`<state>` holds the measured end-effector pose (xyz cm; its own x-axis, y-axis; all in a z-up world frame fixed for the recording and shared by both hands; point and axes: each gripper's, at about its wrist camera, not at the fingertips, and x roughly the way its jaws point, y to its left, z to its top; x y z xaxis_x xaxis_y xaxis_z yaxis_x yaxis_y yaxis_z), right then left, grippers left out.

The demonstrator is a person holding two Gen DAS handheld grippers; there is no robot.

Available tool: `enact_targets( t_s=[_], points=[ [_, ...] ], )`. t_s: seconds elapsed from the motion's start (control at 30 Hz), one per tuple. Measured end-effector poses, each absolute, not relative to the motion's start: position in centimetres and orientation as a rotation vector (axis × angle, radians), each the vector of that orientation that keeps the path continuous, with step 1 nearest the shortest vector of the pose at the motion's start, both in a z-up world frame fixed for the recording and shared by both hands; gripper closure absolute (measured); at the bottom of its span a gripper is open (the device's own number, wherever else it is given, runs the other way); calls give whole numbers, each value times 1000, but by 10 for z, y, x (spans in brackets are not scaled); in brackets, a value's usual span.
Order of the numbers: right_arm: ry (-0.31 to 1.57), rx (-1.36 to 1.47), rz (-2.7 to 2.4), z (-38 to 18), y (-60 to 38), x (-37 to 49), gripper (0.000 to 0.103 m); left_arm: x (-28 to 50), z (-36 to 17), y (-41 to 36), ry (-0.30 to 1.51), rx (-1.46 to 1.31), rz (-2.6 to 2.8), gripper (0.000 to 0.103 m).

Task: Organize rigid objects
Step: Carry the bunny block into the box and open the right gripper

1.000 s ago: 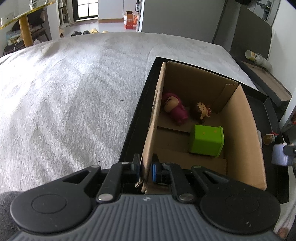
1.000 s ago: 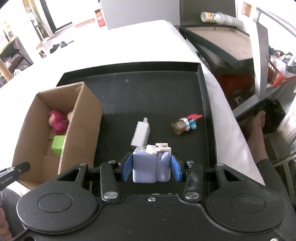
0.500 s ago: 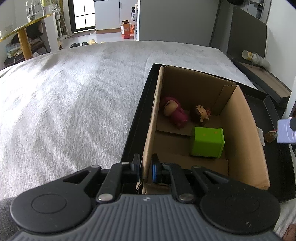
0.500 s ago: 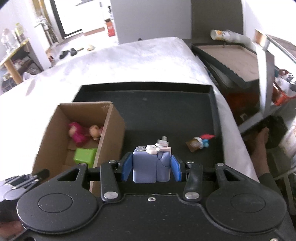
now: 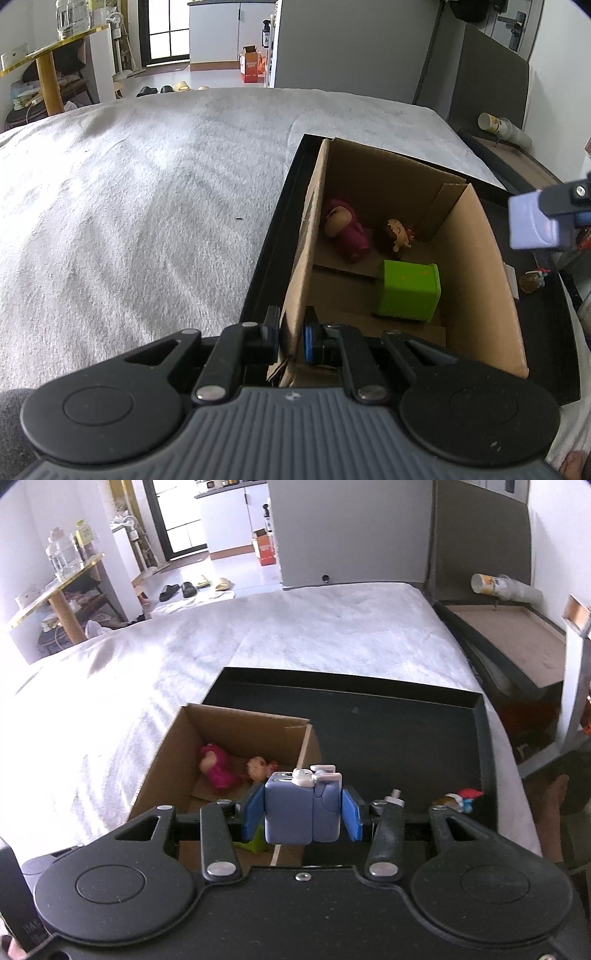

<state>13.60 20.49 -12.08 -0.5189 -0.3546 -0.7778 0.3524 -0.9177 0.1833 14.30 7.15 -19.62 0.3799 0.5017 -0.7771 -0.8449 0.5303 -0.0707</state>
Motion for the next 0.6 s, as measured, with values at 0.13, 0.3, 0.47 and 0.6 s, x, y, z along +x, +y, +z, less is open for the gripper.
enact_targets(
  t_s=[0.13,0.3,0.47,0.6],
  points=[
    [9,1234,-2409,-119,191,137,59,140,-195,69,767,-514,907,90],
    [1,1229,-2386,-119,176,138,59,133,-191,68,743,-526,900,88],
    [-7,1232,-2354,-122,163,140,59,132,-189,64,733,-508,901,88],
    [-22,1249,-2328,-126,153,140,59,130,-189,64,714,-515,896,90]
  ],
)
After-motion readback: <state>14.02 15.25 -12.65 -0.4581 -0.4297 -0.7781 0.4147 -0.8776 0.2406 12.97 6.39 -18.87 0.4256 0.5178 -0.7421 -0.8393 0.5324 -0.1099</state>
